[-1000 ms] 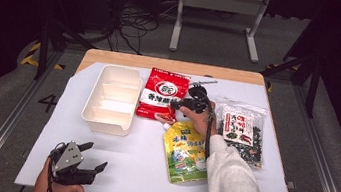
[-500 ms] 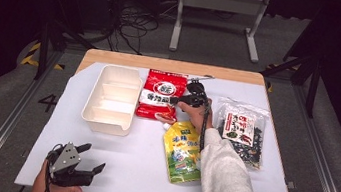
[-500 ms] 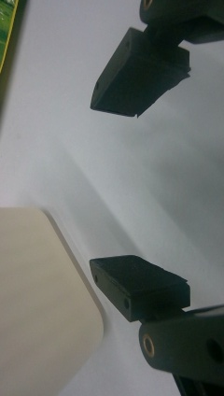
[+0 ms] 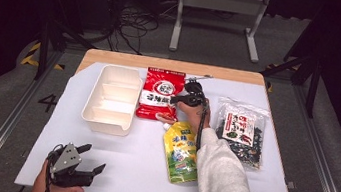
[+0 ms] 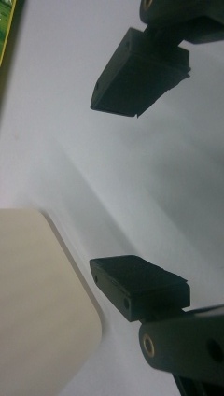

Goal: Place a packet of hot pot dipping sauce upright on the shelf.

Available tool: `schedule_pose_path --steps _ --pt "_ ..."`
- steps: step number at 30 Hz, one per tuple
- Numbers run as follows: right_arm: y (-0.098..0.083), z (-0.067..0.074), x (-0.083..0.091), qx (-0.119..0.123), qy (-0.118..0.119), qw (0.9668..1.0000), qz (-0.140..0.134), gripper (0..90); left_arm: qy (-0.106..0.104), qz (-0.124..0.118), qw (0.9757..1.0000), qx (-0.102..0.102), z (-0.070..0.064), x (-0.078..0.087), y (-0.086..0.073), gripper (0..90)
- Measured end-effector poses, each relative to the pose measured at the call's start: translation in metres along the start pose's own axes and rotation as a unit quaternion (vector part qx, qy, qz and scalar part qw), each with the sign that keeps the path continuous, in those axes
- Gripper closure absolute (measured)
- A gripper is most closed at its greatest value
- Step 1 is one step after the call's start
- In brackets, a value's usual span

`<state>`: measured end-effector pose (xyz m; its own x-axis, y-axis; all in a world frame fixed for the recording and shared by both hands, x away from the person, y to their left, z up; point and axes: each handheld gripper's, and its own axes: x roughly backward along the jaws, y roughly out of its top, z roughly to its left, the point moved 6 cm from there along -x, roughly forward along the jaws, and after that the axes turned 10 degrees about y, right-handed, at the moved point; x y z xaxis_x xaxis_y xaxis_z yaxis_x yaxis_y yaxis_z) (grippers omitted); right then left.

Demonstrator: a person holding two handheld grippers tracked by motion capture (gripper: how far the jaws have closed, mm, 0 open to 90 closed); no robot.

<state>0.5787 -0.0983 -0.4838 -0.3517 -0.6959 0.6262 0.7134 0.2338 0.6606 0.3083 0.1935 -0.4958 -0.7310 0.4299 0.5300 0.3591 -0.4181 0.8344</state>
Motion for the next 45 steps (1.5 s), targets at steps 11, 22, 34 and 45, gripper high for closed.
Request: schedule_pose_path --steps 11,22,34,45 --pt "0.011 0.015 0.034 0.022 0.023 0.9968 -0.073 83.1 0.001 -0.002 1.0 0.004 0.0 0.002 0.001 21.4" --pt "0.026 0.029 0.062 0.056 0.031 0.9885 -0.137 84.2 0.004 -0.004 1.0 0.007 0.001 0.003 0.001 21.4" --pt "0.037 0.045 0.084 0.103 0.034 0.9766 -0.186 84.8 0.006 -0.006 0.9999 0.012 0.003 0.004 0.001 21.4" --pt "0.07 0.08 0.09 0.142 0.06 0.9609 -0.23 84.8 0.004 -0.009 0.9998 0.015 0.002 0.004 0.001 21.4"
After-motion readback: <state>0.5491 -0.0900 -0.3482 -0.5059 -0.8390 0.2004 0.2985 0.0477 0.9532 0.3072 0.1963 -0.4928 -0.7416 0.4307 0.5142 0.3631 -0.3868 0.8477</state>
